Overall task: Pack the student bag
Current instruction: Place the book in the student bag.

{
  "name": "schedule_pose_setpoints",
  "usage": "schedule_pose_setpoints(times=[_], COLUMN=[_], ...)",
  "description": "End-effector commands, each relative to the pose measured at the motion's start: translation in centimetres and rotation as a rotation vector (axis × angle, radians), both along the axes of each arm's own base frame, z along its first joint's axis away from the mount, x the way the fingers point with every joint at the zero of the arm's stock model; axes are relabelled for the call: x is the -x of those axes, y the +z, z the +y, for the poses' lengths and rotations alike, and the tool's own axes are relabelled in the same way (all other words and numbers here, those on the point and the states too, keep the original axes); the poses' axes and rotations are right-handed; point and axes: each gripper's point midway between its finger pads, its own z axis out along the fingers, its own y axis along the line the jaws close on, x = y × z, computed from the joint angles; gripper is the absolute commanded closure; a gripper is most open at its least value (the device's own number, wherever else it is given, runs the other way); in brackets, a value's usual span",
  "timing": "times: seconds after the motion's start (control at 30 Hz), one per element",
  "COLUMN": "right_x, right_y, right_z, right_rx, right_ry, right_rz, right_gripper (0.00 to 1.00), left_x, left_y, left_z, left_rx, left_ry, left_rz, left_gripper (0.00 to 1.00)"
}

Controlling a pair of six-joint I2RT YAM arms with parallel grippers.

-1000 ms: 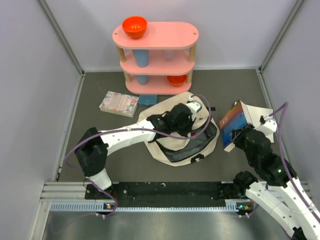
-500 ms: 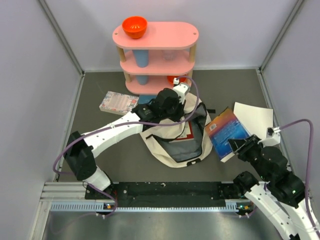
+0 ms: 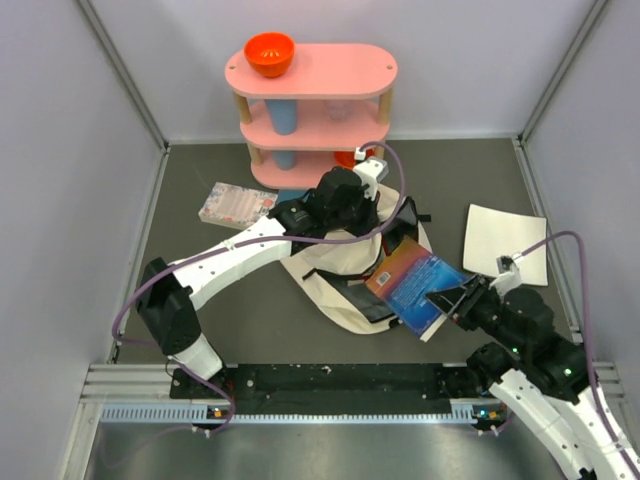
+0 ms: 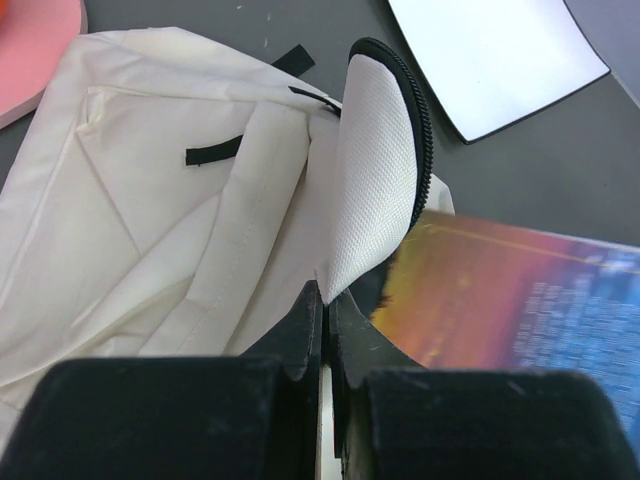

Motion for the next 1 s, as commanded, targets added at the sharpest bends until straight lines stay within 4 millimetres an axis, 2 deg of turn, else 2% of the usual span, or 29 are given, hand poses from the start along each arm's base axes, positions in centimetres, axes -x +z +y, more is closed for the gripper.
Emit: schedule_pose_setpoints(times=[0.0, 0.03, 0.07, 0.1, 0.17, 0.2, 0.27, 0.33, 0.47, 0.53, 0.63, 0.7, 0.73, 0.8, 0.83, 0.97], right_x=[-2.6, -2.9, -3.5, -4.1, -5.2, -5.9, -6.6, -7.3, -7.4, -7.3, -7.6, -8.0, -8.3, -9.0, -9.3, -10.9], right_y=[5.4, 5.5, 4.6, 5.7, 5.8, 5.4, 6.5, 6.3, 6.6, 6.8, 5.8, 6.3, 5.1, 4.8, 3.6, 3.6], right_z=[2.7, 3.1, 3.5, 3.7, 3.5, 3.8, 4.3, 5.3, 6.4, 6.5, 6.2, 6.2, 6.3, 6.3, 6.5, 6.5], right_rx=[-0.324, -0.357, -0.368, -0.401, -0.39, -0.369, -0.382, -0.372, -0.466, -0.46, -0.452, -0.511, -0.513, -0.569, -0.568, -0.549], right_ry=[-0.016, -0.006, -0.013, -0.018, -0.051, -0.058, -0.052, -0.025, 0.015, 0.023, 0.001, -0.014, -0.024, -0.051, -0.06, -0.099], right_rz=[-0.129, -0.136, -0.123, -0.164, -0.196, -0.189, -0.213, -0.191, -0.194, -0.192, -0.184, -0.208, -0.183, -0.174, -0.152, -0.192], right_gripper=[1.0, 1.0, 1.0, 1.0, 1.0, 1.0, 1.0, 1.0, 1.0, 1.0, 1.0, 1.0, 1.0, 1.0, 1.0, 1.0], left_x=[-0.7, -0.7, -0.7, -0.7, -0.7, -0.6, -0.6, -0.6, -0.5, -0.6, -0.6, -0.3, -0.1, 0.1, 0.2, 0.6], left_y=[7.6, 7.7, 7.9, 8.2, 8.5, 8.6, 8.6, 8.5, 8.6, 8.8, 8.9, 9.0, 9.0, 9.4, 9.5, 10.2], left_z=[-2.0, -1.9, -1.8, -1.6, -1.4, -1.4, -1.3, -1.3, -1.1, -1.0, -1.0, -1.4, -1.5, -1.8, -1.9, -1.9], left_rx=[0.203, 0.207, 0.208, 0.211, 0.209, 0.206, 0.209, 0.207, 0.202, 0.198, 0.201, 0.217, 0.222, 0.241, 0.245, 0.258], left_ry=[-0.018, -0.016, -0.012, -0.008, -0.009, -0.011, -0.006, -0.007, -0.009, -0.005, -0.005, -0.026, -0.035, -0.051, -0.058, -0.081], left_rz=[-0.119, -0.121, -0.125, -0.131, -0.144, -0.145, -0.144, -0.144, -0.151, -0.156, -0.159, -0.149, -0.145, -0.143, -0.143, -0.156], left_gripper=[1.0, 1.0, 1.0, 1.0, 1.0, 1.0, 1.0, 1.0, 1.0, 1.0, 1.0, 1.0, 1.0, 1.0, 1.0, 1.0])
